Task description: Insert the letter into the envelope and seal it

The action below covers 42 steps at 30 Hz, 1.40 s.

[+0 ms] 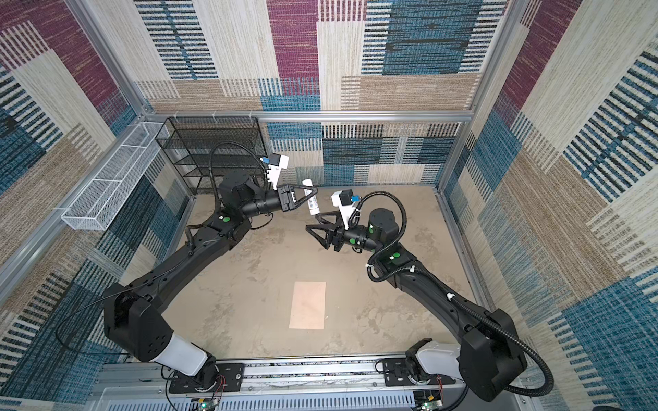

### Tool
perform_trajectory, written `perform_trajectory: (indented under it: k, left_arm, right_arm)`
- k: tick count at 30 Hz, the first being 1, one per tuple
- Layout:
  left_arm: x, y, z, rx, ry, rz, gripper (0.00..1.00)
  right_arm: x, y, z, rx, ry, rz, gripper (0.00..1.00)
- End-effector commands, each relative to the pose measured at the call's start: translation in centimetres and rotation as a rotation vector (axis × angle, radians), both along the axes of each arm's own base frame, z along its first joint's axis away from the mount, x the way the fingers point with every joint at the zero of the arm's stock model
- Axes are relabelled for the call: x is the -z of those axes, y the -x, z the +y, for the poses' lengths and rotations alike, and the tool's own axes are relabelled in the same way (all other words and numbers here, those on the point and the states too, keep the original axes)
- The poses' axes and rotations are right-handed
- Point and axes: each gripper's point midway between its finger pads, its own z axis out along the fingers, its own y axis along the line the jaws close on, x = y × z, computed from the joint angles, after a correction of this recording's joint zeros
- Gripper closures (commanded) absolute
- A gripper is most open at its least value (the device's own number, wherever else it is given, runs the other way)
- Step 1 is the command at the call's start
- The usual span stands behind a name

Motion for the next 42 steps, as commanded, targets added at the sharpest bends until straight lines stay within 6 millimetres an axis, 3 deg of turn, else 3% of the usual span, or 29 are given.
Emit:
perform_trajectory:
  k: [1, 5, 12, 23, 36, 42]
  left_arm:
    - [0.9, -2.7, 2.5, -0.242, -0.139, -0.056, 1.00]
    - [1.0, -3.2, 3.5, -0.337, -0.209, -0.067, 1.00]
    - [2.5, -2.3, 3.1, -0.394, -0.275, -0.040, 1.00]
    - [3.0, -2.0, 2.6, -0.389, -0.276, -0.023, 1.00]
    - [3.1, -1.8, 2.4, -0.374, -0.272, -0.021, 1.00]
    - [3.9, -1.4, 2.1, -0.348, -0.259, 0.005, 1.00]
  right_arm:
    - [1.7, -0.6, -0.1, 0.114, 0.088, -0.125, 0.33]
    - [0.7, -1.8, -0.3, 0.283, 0.089, -0.243, 0.34]
    - [-1.1, -4.3, -0.2, 0.450, 0.093, -0.327, 0.40]
    - [-0.9, -5.9, 1.6, 0.458, 0.147, -0.362, 0.48]
    - [-1.0, -5.9, 2.1, 0.446, 0.135, -0.356, 0.74]
    - [-1.9, -5.4, 2.4, 0.416, 0.110, -0.343, 0.78]
